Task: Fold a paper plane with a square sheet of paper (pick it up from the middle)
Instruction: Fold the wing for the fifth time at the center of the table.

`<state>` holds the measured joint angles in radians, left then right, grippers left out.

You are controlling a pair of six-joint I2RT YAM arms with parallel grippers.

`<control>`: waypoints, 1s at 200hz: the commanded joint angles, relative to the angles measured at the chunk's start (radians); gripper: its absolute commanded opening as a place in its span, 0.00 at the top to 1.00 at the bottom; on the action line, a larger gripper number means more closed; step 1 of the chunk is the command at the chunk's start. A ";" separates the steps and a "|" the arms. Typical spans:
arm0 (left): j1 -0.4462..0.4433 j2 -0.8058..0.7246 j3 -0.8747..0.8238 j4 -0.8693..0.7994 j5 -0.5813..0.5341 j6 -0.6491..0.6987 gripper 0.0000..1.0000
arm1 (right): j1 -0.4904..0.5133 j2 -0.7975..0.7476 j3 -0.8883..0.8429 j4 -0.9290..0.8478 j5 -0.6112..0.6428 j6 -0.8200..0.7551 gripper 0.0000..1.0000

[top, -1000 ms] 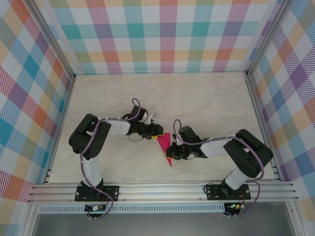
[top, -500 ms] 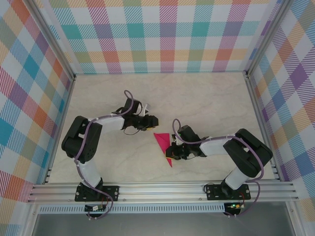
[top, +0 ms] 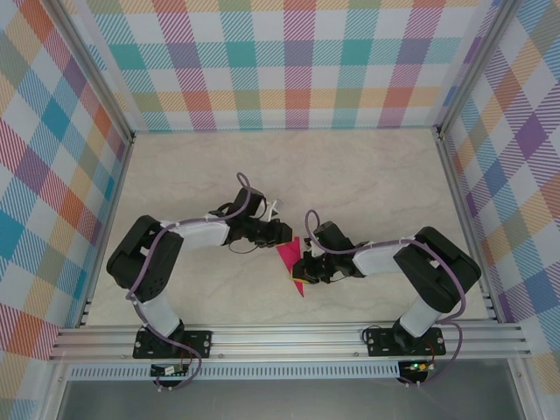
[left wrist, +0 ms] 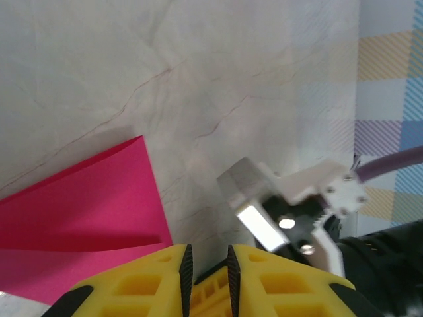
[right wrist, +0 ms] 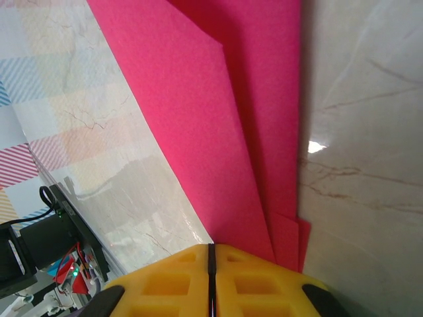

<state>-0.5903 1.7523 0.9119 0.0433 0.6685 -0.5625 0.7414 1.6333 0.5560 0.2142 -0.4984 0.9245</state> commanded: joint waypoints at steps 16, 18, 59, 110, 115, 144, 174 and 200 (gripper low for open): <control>-0.033 0.085 -0.009 0.066 0.006 -0.016 0.77 | 0.006 -0.010 -0.042 0.012 0.048 0.026 0.90; -0.033 0.090 -0.010 0.068 0.008 -0.017 0.77 | 0.006 -0.011 -0.042 0.013 0.048 0.027 0.90; -0.037 0.161 -0.020 0.071 -0.035 -0.011 0.78 | 0.006 -0.086 -0.045 0.025 0.022 0.042 0.88; -0.036 0.194 -0.045 0.072 -0.069 -0.015 0.79 | 0.016 -0.187 -0.075 0.004 -0.002 0.062 0.84; -0.037 0.196 -0.044 0.073 -0.067 -0.016 0.79 | 0.018 -0.188 -0.083 0.008 -0.002 0.066 0.84; -0.036 0.197 -0.049 0.072 -0.068 -0.017 0.80 | 0.036 -0.152 -0.093 0.026 -0.024 0.075 0.82; -0.037 0.193 -0.050 0.063 -0.071 -0.015 0.80 | 0.058 -0.082 -0.082 0.028 -0.034 0.073 0.82; -0.037 0.188 -0.051 0.055 -0.079 -0.015 0.80 | 0.060 -0.056 -0.104 -0.013 -0.015 0.063 0.82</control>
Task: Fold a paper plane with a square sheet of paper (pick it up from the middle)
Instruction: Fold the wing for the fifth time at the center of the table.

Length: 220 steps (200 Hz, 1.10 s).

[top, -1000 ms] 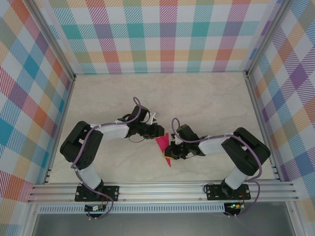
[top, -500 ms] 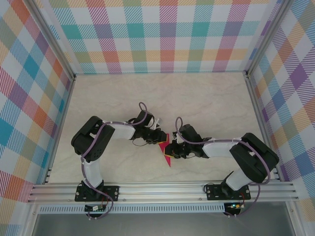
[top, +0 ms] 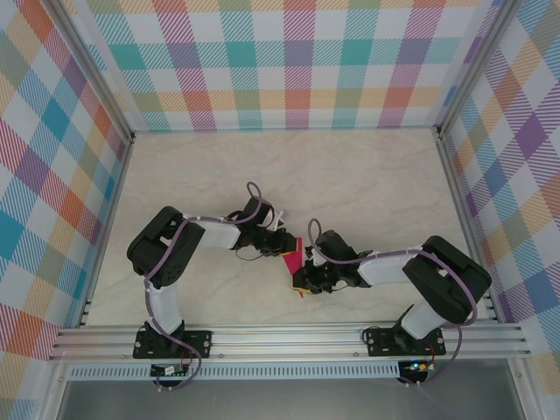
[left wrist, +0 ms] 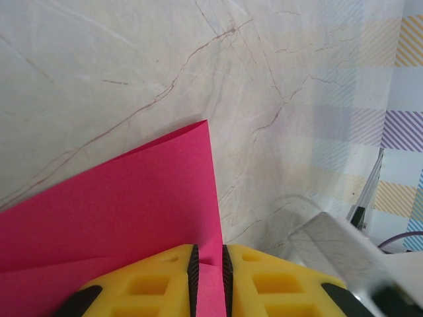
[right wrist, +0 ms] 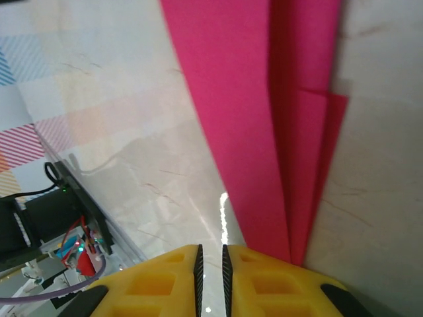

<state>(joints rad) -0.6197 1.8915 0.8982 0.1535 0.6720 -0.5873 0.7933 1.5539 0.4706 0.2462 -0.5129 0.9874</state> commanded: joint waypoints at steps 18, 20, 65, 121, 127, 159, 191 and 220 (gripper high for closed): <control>-0.008 0.047 -0.036 -0.060 -0.087 0.013 0.81 | 0.007 0.026 -0.045 -0.037 -0.015 0.000 0.83; -0.007 0.049 -0.037 -0.061 -0.087 0.013 0.81 | 0.007 0.024 -0.051 -0.033 -0.018 0.000 0.83; -0.008 0.055 -0.035 -0.060 -0.087 0.007 0.81 | 0.023 -0.113 -0.066 -0.084 -0.020 -0.034 0.82; -0.006 0.056 -0.036 -0.063 -0.086 0.008 0.81 | 0.026 -0.019 -0.105 -0.069 -0.002 -0.025 0.84; -0.008 0.054 -0.036 -0.063 -0.086 0.008 0.81 | 0.026 -0.020 -0.107 -0.080 0.004 -0.024 0.84; -0.008 0.056 -0.037 -0.065 -0.089 0.009 0.81 | 0.029 -0.084 -0.086 -0.170 0.024 -0.057 0.84; -0.008 0.051 -0.038 -0.062 -0.087 0.008 0.81 | 0.030 -0.216 -0.015 -0.303 0.120 -0.098 0.84; -0.008 0.047 -0.038 -0.061 -0.083 0.007 0.81 | 0.031 -0.244 0.043 -0.345 0.204 -0.109 0.82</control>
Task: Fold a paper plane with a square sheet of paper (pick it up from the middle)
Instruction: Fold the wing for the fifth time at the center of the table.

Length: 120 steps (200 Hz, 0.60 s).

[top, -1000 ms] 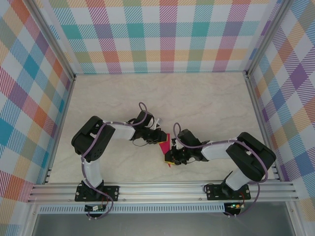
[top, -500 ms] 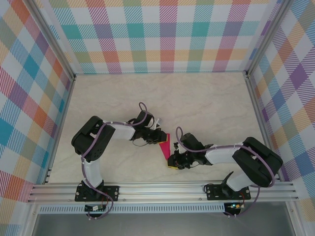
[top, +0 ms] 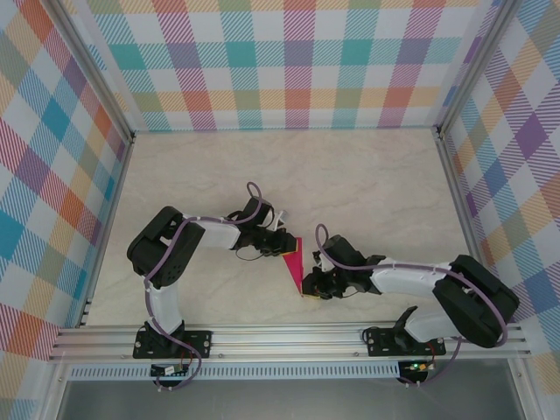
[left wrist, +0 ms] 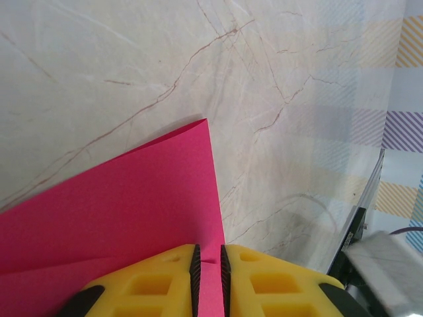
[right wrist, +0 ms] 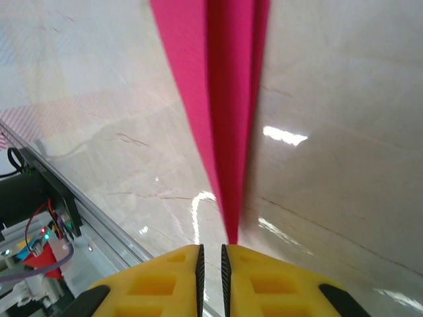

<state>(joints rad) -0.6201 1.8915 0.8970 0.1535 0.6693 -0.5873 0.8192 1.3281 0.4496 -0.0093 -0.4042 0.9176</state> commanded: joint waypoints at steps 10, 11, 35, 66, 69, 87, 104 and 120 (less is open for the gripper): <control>-0.007 0.046 -0.035 -0.063 -0.082 0.006 0.81 | 0.006 0.004 0.081 -0.074 0.096 -0.038 0.82; -0.007 0.046 -0.035 -0.063 -0.082 0.007 0.81 | 0.007 0.005 0.082 -0.072 0.096 -0.037 0.82; -0.007 0.047 -0.035 -0.064 -0.080 0.006 0.81 | 0.018 0.085 0.127 -0.035 0.080 -0.043 0.82; -0.007 0.057 -0.029 -0.064 -0.076 0.007 0.81 | 0.019 0.192 0.148 0.044 0.017 -0.045 0.82; -0.007 0.057 -0.028 -0.064 -0.074 0.006 0.81 | 0.018 0.201 0.148 0.040 0.016 -0.047 0.82; -0.007 0.045 -0.029 -0.070 -0.079 0.010 0.80 | 0.019 0.229 0.118 0.029 0.019 -0.042 0.82; -0.007 0.034 -0.020 -0.086 -0.082 0.018 0.80 | 0.020 0.245 0.086 0.012 0.019 -0.039 0.83; -0.006 0.023 -0.004 -0.115 -0.092 0.037 0.78 | 0.020 0.244 0.060 -0.005 0.026 -0.036 0.84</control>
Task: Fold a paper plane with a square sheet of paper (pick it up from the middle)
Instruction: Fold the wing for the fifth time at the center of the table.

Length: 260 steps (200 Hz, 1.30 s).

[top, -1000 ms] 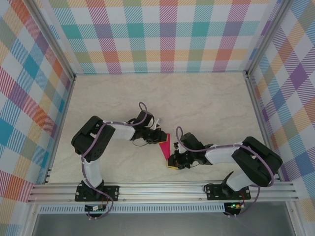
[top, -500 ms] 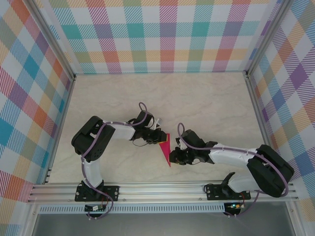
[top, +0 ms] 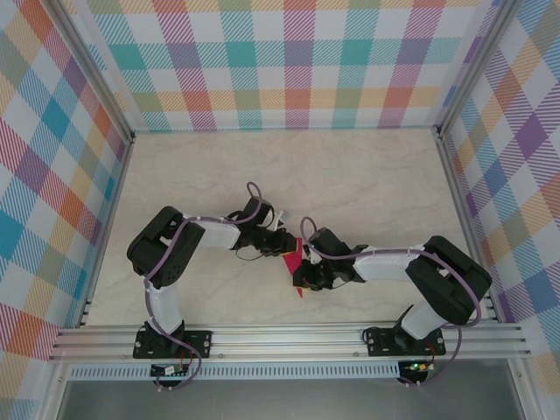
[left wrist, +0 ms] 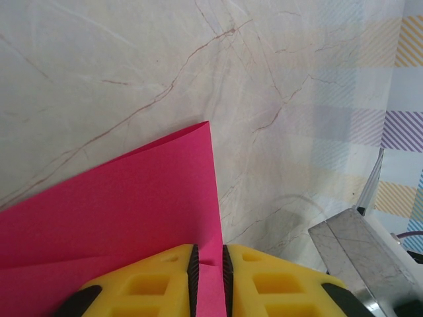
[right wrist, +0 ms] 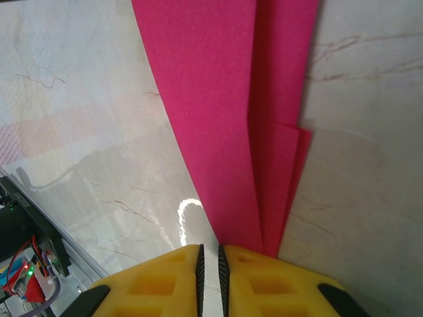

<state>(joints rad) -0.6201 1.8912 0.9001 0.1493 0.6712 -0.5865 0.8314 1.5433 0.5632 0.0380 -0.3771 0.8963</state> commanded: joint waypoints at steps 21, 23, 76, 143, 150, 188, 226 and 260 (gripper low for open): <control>-0.003 -0.004 0.020 -0.141 -0.095 0.057 0.73 | 0.007 0.019 -0.069 -0.052 0.002 -0.013 0.84; -0.003 -0.008 0.024 -0.145 -0.094 0.058 0.72 | 0.007 0.019 -0.070 -0.052 0.003 -0.013 0.84; -0.003 -0.154 0.094 -0.261 -0.127 0.080 0.55 | 0.008 0.050 -0.048 -0.013 0.020 0.033 0.87; -0.018 -0.224 -0.012 -0.203 -0.124 0.018 0.66 | 0.011 0.072 -0.036 0.008 0.030 0.057 0.90; -0.023 -0.216 -0.020 -0.187 -0.123 0.011 0.68 | 0.011 0.071 -0.035 0.009 0.032 0.057 0.90; -0.030 -0.161 -0.041 -0.123 -0.143 0.008 0.72 | 0.012 0.068 -0.036 0.005 0.027 0.055 0.90; -0.026 -0.072 -0.021 -0.085 -0.151 0.023 0.74 | 0.012 0.061 -0.048 0.001 0.029 0.061 0.90; -0.005 -0.055 -0.009 -0.104 -0.196 0.035 0.76 | 0.012 0.052 -0.066 0.001 0.023 0.059 0.89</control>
<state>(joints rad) -0.6418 1.8091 0.8768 0.0372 0.5259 -0.5713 0.8326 1.5681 0.5423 0.1242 -0.3977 0.9531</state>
